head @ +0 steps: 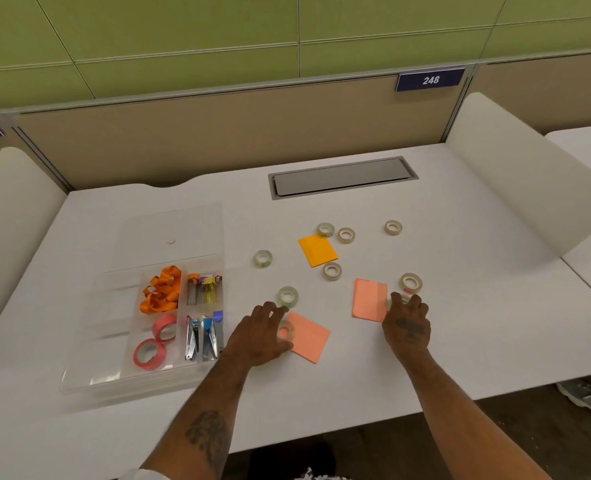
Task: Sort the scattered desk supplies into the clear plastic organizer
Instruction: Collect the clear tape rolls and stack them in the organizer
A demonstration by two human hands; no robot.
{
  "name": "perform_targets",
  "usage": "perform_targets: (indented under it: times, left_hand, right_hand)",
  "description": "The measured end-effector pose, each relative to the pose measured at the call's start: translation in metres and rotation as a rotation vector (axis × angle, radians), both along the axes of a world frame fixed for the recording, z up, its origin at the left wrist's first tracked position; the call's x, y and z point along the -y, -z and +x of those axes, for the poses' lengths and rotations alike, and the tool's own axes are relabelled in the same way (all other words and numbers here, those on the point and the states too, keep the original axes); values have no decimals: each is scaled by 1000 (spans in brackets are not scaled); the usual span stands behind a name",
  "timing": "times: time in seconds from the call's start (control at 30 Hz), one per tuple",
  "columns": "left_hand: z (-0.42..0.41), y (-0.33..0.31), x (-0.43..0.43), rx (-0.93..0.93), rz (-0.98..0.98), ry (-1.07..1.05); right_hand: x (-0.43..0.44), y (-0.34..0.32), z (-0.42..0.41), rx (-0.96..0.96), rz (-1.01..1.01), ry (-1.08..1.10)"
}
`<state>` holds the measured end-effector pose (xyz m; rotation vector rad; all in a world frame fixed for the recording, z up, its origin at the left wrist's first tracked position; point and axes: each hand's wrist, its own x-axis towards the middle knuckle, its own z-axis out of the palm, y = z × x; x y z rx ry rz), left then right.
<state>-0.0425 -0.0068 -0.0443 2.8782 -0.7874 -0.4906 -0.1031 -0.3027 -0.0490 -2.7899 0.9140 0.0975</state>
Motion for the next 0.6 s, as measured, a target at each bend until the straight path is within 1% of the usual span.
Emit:
perform_targets:
  times: [0.17, 0.27, 0.43, 0.5, 0.6]
  left_hand:
    - [-3, 0, 1, -29, 34, 49]
    - [-3, -1, 2, -30, 57, 69]
    - [-4, -2, 6, -40, 69, 73]
    - [-3, -3, 7, -49, 57, 64]
    - [-1, -9, 8, -52, 1, 33]
  right_hand:
    - [6, 2, -6, -11, -9, 14]
    - [11, -2, -7, 8, 70, 81]
    - [16, 0, -10, 19, 134, 111]
    - [15, -2, -11, 64, 136, 120]
    - [8, -11, -3, 197, 156, 97]
